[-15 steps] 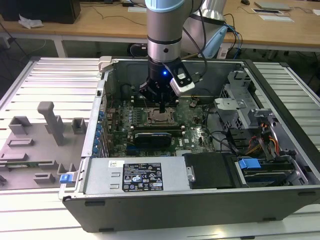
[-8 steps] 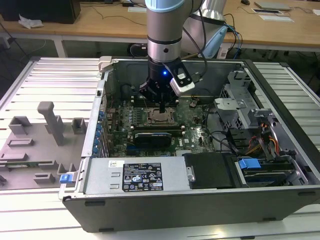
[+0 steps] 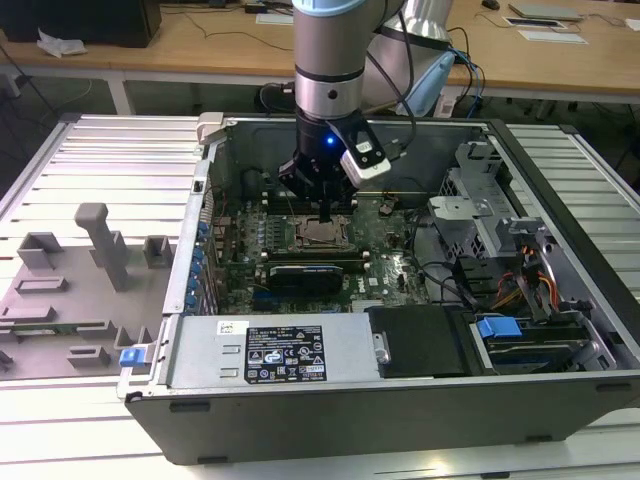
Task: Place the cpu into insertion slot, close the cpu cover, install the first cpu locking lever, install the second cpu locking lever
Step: 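Install the first cpu locking lever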
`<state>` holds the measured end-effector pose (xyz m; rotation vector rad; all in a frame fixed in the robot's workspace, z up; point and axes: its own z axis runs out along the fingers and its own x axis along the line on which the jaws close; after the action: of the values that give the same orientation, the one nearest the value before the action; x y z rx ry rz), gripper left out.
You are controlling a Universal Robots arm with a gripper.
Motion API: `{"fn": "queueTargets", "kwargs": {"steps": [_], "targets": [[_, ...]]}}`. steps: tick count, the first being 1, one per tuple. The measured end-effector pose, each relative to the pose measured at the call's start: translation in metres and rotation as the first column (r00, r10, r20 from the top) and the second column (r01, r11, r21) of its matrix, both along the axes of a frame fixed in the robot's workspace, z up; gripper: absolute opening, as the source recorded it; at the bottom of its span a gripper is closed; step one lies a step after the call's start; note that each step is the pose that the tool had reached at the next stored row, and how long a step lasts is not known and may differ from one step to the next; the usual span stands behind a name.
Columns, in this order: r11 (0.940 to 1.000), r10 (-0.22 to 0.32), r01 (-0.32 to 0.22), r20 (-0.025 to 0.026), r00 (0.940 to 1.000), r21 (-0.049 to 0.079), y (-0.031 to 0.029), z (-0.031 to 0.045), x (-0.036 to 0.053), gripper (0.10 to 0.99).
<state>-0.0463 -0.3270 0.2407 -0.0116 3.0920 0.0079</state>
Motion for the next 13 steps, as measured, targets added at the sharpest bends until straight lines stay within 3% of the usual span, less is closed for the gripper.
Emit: {"fn": "queueTargets", "kwargs": {"steps": [2, 3, 4, 8, 13], "targets": [[1.0, 0.0, 0.0, -0.0037, 1.0, 0.001, 0.0, 0.0002, 0.0, 0.106], [1.0, 0.0, 0.0, -0.01, 0.9999, 0.003, -0.0001, 0.0002, 0.0001, 0.106], [1.0, 0.0, 0.0, -0.0235, 0.9997, 0.007, -0.0003, 0.0001, 0.0004, 0.106], [1.0, 0.0, 0.0, -0.0243, 0.9997, 0.007, -0.0003, -0.0001, -0.0009, 0.106], [1.0, 0.0, 0.0, -0.0242, 0.9997, 0.007, -0.0002, 0.0001, -0.0111, 0.106]]}}
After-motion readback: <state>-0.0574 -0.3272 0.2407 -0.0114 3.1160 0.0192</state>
